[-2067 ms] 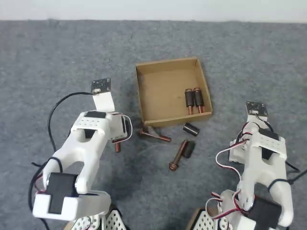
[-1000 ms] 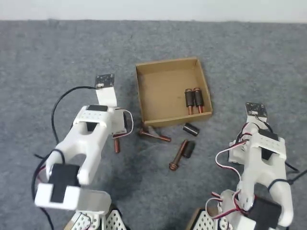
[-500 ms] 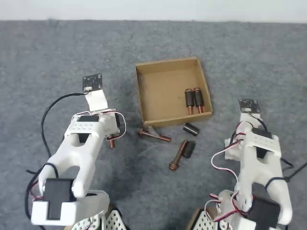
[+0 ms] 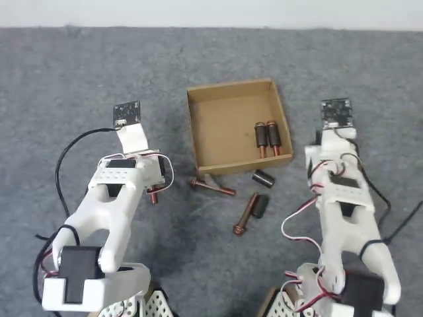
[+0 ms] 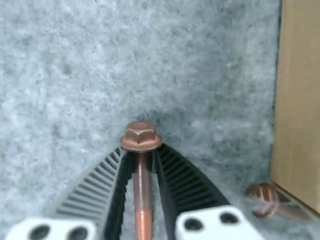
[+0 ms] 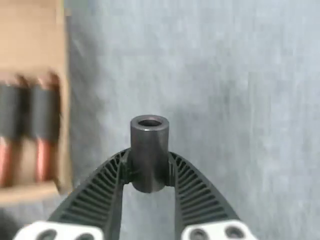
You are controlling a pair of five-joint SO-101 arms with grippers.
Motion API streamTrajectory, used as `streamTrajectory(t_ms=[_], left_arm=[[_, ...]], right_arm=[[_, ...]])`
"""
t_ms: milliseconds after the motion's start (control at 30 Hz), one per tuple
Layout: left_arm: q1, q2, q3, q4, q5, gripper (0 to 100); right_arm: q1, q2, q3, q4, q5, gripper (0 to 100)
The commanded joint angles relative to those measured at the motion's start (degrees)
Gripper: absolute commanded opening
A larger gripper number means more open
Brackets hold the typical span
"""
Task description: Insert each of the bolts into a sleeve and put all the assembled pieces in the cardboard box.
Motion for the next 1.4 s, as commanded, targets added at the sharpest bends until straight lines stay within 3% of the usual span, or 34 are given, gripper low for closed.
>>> streamTrajectory(t_ms=[0,167,367,533,733,1067,1367], left_arm=[[-0.44,-3.69,-0.75,-1.93,-0.79,1],[-0.62,-3.69,-0.75,-1.93,-0.79,1],[-0.53,-3.69,-0.75,-1.93,-0.79,1],[-0.70,-3.69,-0.75,-1.93,-0.79,1],[-0.70,-3.69,-0.75,-2.02,-0.79,1],[-0.62,-3.69,-0.75,-2.02,-0.79,1],[-0.53,-3.69,-0.75,-2.02,-0.79,1]], right_arm=[[-2.95,0.57,0.35,-14.55,0.62,0.8],[-6.20,5.67,0.26,-28.79,0.18,0.7],[-15.16,15.78,-2.29,-44.26,-0.26,0.7],[-22.11,21.76,-4.13,-55.25,-13.01,0.7],[-27.38,22.11,-1.14,-58.15,-21.10,0.7],[-37.23,15.16,16.18,-69.49,-21.01,0.7],[-41.10,4.97,31.47,-74.59,-21.01,0.7]])
